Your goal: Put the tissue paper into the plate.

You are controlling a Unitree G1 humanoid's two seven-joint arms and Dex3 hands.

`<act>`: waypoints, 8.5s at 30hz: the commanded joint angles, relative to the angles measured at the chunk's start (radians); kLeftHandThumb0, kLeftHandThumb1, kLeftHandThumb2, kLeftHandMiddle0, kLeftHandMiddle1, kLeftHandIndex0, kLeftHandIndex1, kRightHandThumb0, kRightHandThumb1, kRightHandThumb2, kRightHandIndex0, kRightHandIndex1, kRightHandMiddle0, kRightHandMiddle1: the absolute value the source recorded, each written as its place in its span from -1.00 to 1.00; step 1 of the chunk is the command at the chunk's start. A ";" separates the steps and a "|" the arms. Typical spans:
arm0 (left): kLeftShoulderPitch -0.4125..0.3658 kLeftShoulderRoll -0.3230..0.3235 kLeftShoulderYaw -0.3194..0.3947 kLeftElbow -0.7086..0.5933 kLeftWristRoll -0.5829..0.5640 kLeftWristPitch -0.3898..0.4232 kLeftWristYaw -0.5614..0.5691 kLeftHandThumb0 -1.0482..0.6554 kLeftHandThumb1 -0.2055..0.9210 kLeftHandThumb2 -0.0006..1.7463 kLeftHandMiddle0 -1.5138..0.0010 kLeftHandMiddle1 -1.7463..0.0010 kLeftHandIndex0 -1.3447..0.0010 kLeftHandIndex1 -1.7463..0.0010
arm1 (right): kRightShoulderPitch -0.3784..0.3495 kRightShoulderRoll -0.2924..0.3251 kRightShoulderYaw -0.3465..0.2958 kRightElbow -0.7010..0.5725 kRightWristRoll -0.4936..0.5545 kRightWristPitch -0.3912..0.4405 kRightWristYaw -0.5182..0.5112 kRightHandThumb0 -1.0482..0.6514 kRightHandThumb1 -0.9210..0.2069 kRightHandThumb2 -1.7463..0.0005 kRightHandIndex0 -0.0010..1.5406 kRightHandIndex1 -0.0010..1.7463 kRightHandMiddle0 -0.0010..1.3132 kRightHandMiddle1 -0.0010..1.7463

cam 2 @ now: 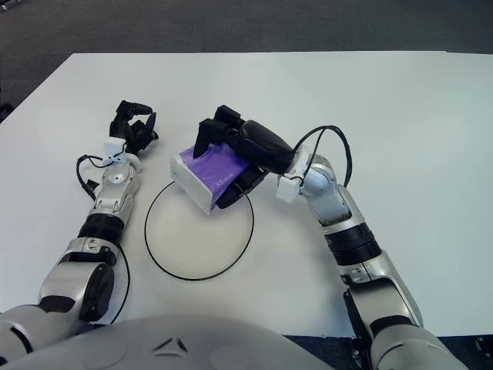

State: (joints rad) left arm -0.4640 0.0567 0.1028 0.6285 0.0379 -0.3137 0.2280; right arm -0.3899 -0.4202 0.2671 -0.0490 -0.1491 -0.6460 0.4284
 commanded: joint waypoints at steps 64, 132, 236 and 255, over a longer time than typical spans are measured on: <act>0.080 -0.026 0.007 0.152 -0.011 -0.095 0.024 -0.21 0.83 -0.48 0.14 -1.00 0.29 -0.73 | -0.017 0.003 -0.029 0.016 0.030 -0.024 0.024 0.24 -1.00 0.83 -0.04 1.00 -0.06 1.00; 0.000 -0.035 -0.022 0.225 0.029 -0.112 0.057 -0.19 0.98 -0.63 -0.01 -1.00 0.36 -0.74 | -0.273 -0.136 -0.051 0.214 -0.589 -0.484 -0.129 -0.42 -1.00 0.25 -0.70 -1.00 -0.67 -0.93; 0.017 -0.051 -0.028 0.166 0.030 -0.061 0.060 -0.20 0.78 -0.33 -0.07 -1.00 0.44 -0.87 | 0.113 0.052 -0.001 -0.101 -0.643 -0.096 -0.410 -0.15 -1.00 0.72 -0.05 -0.94 -0.13 -0.93; 0.031 -0.053 -0.039 0.123 0.044 -0.018 0.084 -0.20 0.78 -0.34 -0.07 -1.00 0.42 -0.86 | 0.151 0.019 0.044 -0.011 -0.652 -0.081 -0.442 -0.14 -1.00 0.76 -0.10 -0.99 -0.14 -0.96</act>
State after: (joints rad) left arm -0.5356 0.0250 0.0788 0.7106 0.0599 -0.3472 0.3032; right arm -0.2401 -0.3774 0.3117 -0.0802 -0.8053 -0.7294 -0.0149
